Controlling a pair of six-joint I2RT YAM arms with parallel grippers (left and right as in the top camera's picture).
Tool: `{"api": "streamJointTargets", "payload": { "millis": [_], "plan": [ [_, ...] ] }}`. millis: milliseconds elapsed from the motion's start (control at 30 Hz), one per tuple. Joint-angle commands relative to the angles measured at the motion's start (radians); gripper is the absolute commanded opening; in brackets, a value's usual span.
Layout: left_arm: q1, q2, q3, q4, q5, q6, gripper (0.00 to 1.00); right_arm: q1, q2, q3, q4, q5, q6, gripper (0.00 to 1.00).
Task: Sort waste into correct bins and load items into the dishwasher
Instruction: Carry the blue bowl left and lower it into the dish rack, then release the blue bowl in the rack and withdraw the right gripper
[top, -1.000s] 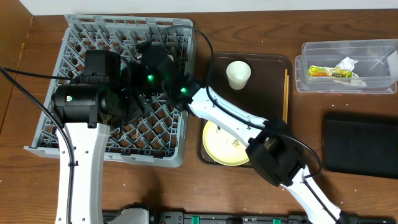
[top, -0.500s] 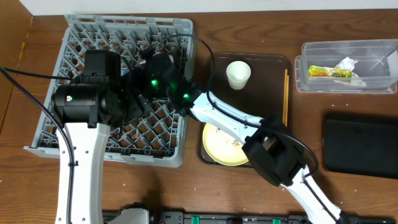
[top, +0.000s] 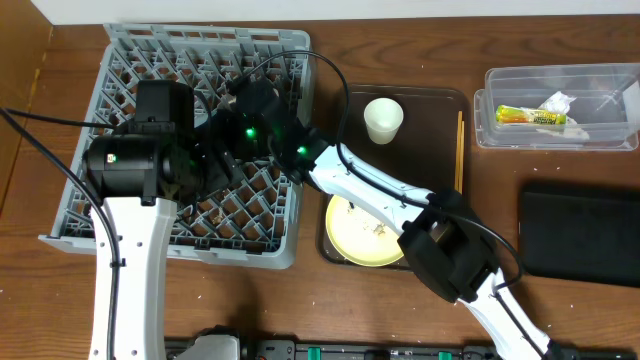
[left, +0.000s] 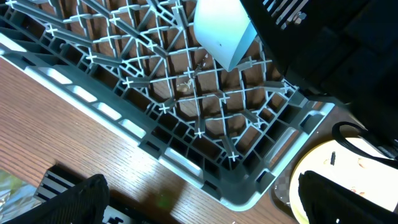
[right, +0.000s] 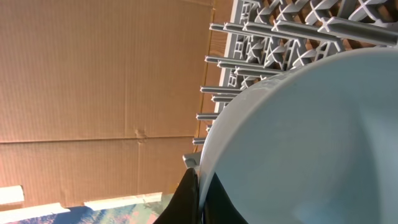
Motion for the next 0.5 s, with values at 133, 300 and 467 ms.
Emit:
{"api": "streamJointTargets", "payload": {
  "millis": [133, 300, 467],
  "plan": [
    [0.005, 0.002, 0.0, -0.003, -0.013, 0.013, 0.98, -0.002, 0.028, -0.039, -0.053, -0.021, -0.05, 0.03],
    [0.005, 0.002, 0.0, -0.003, -0.013, 0.013, 0.98, -0.017, -0.008, -0.039, -0.079, -0.015, -0.094, 0.14],
    [0.005, 0.002, 0.0, -0.003, -0.013, 0.013, 0.98, -0.032, -0.047, -0.039, -0.126, -0.01, -0.121, 0.2]
  ]
}}
